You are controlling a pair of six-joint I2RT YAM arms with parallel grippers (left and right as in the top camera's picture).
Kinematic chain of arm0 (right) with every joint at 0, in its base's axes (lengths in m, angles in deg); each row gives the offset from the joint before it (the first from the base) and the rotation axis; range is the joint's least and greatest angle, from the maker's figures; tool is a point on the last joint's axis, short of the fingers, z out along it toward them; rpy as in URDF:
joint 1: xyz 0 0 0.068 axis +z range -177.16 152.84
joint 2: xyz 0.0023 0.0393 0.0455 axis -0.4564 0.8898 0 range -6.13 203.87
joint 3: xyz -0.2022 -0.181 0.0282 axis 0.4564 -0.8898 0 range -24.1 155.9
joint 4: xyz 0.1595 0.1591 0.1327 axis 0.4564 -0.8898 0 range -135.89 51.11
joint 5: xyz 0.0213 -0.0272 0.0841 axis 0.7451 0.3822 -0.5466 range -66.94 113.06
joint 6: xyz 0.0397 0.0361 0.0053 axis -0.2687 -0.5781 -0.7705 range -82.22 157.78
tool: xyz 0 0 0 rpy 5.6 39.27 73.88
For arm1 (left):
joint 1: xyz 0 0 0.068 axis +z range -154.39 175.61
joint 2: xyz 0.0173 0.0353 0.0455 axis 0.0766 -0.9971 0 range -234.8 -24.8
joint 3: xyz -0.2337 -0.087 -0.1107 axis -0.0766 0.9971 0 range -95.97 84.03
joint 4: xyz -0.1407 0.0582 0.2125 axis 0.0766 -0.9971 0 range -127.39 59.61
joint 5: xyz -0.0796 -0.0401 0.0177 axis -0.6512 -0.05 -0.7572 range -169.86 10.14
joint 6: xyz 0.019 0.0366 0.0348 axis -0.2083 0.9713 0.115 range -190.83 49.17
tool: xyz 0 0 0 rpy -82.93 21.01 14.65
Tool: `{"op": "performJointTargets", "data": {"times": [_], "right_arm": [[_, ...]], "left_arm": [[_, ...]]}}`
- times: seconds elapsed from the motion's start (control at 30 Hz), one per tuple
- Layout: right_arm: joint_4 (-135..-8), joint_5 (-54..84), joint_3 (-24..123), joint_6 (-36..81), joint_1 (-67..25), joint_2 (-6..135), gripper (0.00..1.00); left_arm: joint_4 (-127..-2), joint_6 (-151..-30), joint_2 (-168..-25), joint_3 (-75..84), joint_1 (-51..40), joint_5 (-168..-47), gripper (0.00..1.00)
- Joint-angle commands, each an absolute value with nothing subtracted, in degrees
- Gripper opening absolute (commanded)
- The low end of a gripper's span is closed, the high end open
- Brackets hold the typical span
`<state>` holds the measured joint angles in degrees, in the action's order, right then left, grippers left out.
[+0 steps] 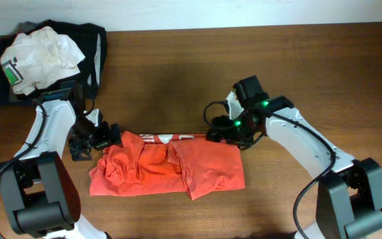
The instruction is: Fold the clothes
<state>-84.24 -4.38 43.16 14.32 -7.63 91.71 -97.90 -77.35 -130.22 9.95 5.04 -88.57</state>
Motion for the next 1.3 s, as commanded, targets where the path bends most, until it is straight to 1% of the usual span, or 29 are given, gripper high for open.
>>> {"op": "performJointTargets", "data": {"times": [0.0,0.03,0.07,0.13,0.23,0.3,0.57,0.63,0.7,0.73,0.77,0.8,0.83,0.93,1.0,1.07,1.13,1.2,1.27], "right_arm": [[-85.5,2.0,42.6,15.3,-10.6,92.3,0.99],[-85.8,2.8,42.6,15.3,-13.3,92.3,0.99],[-86.1,2.8,42.6,15.3,-16.2,92.3,0.99],[-87.1,2.8,42.6,15.3,-22.6,92.3,0.99],[-89.2,2.8,42.6,15.3,-29.8,92.3,0.99],[-89.3,2.8,42.6,15.3,-32.8,92.3,0.99],[-89.0,2.8,42.6,15.3,-33.9,92.3,0.99],[-89.0,2.8,42.6,15.3,-33.9,92.3,0.99],[-89.0,2.8,42.6,15.3,-33.9,92.3,0.99],[-89.0,2.8,42.6,15.3,-33.9,92.3,0.99],[-89.0,2.8,42.6,15.3,-33.9,92.3,0.99],[-89.0,2.8,42.6,15.3,-33.9,92.3,0.99],[-89.0,2.8,42.6,15.3,-33.9,92.3,0.99],[-89.0,2.8,42.6,15.3,-33.9,92.3,0.99],[-89.0,2.8,42.6,15.3,-33.9,92.3,0.99],[-89.0,2.8,42.6,15.3,-33.9,92.3,0.99],[-89.0,2.8,42.6,15.3,-33.9,92.3,0.99],[-89.0,2.8,42.6,15.3,-33.9,92.3,0.99],[-89.0,2.8,42.6,15.3,-33.9,92.3,0.98]], "left_arm": [[-98.2,-77.6,-129.0,9.9,11.5,-87.5,0.99],[-98.4,-74.9,-129.0,9.9,14.4,-90.8,0.99],[-98.9,-70.6,-129.0,9.9,17.5,-96.7,0.99],[-99.0,-63.7,-129.0,10.7,21.2,-104.3,0.99],[-96.9,-63.4,-129.0,15.6,20.9,-104.5,0.99],[-94.4,-63.4,-129.0,19.1,20.0,-104.6,0.99],[-86.6,-65.2,-129.0,29.3,19.3,-104.5,0.99],[-84.4,-65.1,-129.0,32.4,19.0,-104.6,0.94],[-83.5,-65.1,-129.0,34.3,18.2,-104.6,0.75],[-83.7,-65.1,-129.0,34.3,17.5,-104.6,0.68],[-83.8,-65.1,-129.0,34.3,16.4,-104.9,0.56],[-83.7,-65.2,-129.0,34.3,15.2,-105.2,0.24],[-83.8,-65.2,-129.0,33.8,14.3,-105.2,0.01],[-87.8,-68.4,-128.9,29.3,13.2,-103.8,0.01],[-92.6,-70.7,-128.5,23.6,13.2,-101.6,0.01],[-98.7,-74.6,-126.2,16.6,13.2,-96.5,0.01],[-102.4,-74.8,-122.6,11.0,13.2,-96.5,0.01],[-107.1,-74.7,-116.5,6.0,10.6,-96.4,0.01],[-109.0,-74.7,-113.9,5.9,6.6,-96.4,0.01]]}}
